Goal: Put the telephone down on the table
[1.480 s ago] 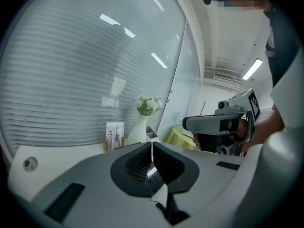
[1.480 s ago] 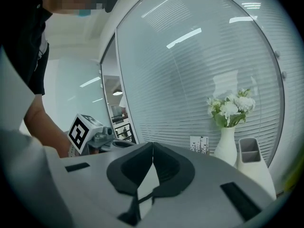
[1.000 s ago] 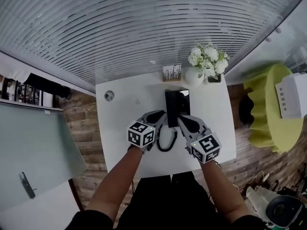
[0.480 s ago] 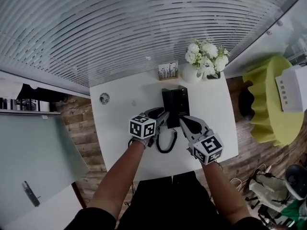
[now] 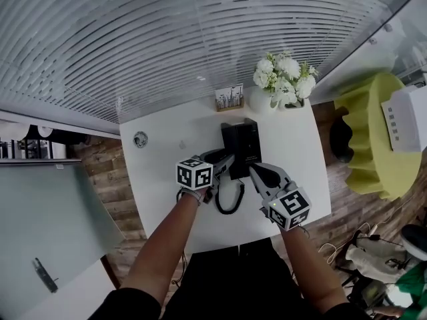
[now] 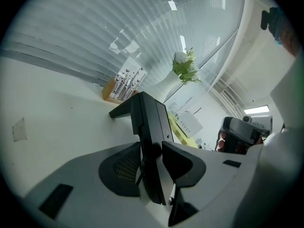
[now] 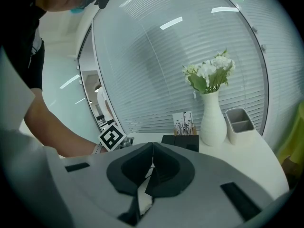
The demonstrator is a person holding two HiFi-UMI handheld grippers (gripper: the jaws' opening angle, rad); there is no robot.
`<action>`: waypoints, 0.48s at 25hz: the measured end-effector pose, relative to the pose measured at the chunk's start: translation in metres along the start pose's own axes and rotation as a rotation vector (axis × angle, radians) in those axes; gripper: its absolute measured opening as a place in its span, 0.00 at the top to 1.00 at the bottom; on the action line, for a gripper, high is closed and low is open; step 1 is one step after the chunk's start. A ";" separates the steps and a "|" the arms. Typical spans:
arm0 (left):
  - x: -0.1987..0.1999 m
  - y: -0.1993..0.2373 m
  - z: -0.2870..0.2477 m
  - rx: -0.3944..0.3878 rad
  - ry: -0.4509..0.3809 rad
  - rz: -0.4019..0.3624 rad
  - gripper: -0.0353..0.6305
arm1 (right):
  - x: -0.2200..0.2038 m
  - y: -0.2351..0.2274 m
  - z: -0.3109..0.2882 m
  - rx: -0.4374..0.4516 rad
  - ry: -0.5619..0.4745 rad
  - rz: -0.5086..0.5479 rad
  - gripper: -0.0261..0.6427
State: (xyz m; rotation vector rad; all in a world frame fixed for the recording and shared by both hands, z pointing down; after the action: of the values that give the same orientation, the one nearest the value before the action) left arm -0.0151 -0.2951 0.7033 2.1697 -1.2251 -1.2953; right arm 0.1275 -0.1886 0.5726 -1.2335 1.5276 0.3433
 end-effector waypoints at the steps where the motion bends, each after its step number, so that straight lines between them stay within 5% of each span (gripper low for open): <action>1: 0.000 0.000 -0.001 -0.010 0.001 0.010 0.74 | -0.001 0.000 0.001 0.001 0.002 -0.001 0.93; 12: 0.001 -0.001 -0.004 -0.040 0.008 0.056 0.77 | -0.005 -0.004 0.007 0.001 0.011 -0.002 0.93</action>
State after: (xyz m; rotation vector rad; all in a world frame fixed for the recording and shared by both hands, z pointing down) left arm -0.0108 -0.2953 0.7042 2.0955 -1.2368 -1.2767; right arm 0.1339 -0.1822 0.5757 -1.2379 1.5358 0.3352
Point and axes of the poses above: the fingertips, and each gripper's own axes: z backward along the fingers, y to its left, x out of its top, the point moved 8 cm from there along z, backward along the fingers, and after that the axes turned 7 degrees about x, right-handed, at the moved point
